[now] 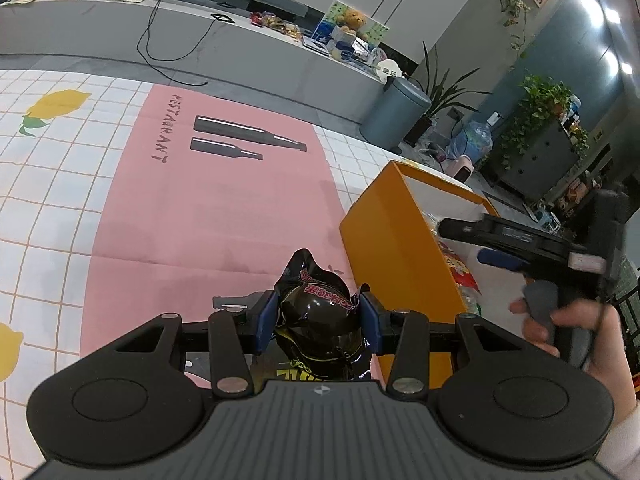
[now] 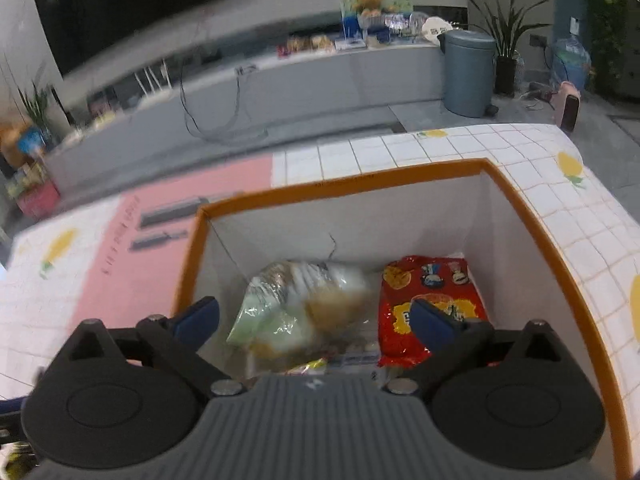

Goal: Organize snacks
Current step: 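Drop the dark chocolate packet into the orange box and open the left tool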

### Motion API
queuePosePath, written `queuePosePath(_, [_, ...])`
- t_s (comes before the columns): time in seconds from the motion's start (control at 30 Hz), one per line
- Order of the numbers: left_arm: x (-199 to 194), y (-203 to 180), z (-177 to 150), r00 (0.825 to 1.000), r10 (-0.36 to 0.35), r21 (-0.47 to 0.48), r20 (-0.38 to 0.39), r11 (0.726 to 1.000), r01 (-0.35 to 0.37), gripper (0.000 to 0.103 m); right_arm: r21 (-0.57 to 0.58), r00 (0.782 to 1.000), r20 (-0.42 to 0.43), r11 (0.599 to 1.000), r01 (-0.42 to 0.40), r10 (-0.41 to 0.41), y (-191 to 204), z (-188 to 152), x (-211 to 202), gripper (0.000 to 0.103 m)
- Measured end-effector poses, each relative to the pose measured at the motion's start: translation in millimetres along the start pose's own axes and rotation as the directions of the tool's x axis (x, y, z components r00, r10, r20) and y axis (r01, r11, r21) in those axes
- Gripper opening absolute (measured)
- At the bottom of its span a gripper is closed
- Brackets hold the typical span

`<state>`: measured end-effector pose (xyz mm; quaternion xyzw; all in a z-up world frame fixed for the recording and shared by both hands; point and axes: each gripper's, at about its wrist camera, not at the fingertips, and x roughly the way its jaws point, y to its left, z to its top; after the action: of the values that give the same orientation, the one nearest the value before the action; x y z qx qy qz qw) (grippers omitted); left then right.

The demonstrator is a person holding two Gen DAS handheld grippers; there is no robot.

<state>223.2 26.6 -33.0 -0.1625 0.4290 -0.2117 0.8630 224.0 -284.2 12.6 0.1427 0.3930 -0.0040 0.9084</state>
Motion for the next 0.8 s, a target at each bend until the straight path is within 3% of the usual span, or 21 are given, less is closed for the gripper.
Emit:
queuePosePath(0.1, [-4, -6, -3, 1.000, -0.008, 0.007, 0.000, 1.000, 0.008, 0.050, 0.091, 0.995, 0.084, 0.994, -0.059, 0.052, -13, -11, -38, 0.099])
queuePosePath(0.2, [-9, -17, -9, 1.000, -0.028, 0.007, -0.005, 1.000, 0.029, 0.050, 0.175, 0.988, 0.149, 0.982, -0.072, 0.046, -27, -29, -79, 0.099])
queuePosePath(0.33, [-21, -41, -15, 0.997, -0.074, 0.032, 0.009, 0.997, 0.073, 0.050, 0.159, 0.977, 0.202, 0.982, -0.097, 0.064, -39, -52, -117, 0.099])
queuePosePath(0.47, [-25, -72, -15, 0.992, -0.121, 0.051, 0.027, 0.992, 0.120, 0.050, 0.171, 0.970, 0.238, 0.981, -0.095, 0.053, -46, -59, -131, 0.099])
queuePosePath(0.63, [-1, -116, -12, 0.989, -0.149, 0.100, 0.018, 0.984, 0.147, 0.050, 0.191, 0.960, 0.265, 0.970, -0.147, 0.093, -50, -54, -138, 0.098])
queuePosePath(0.8, [35, -152, -14, 0.989, -0.150, 0.145, -0.010, 0.978, 0.150, 0.050, 0.166, 0.957, 0.288, 0.983, -0.084, 0.033, -59, -55, -151, 0.098])
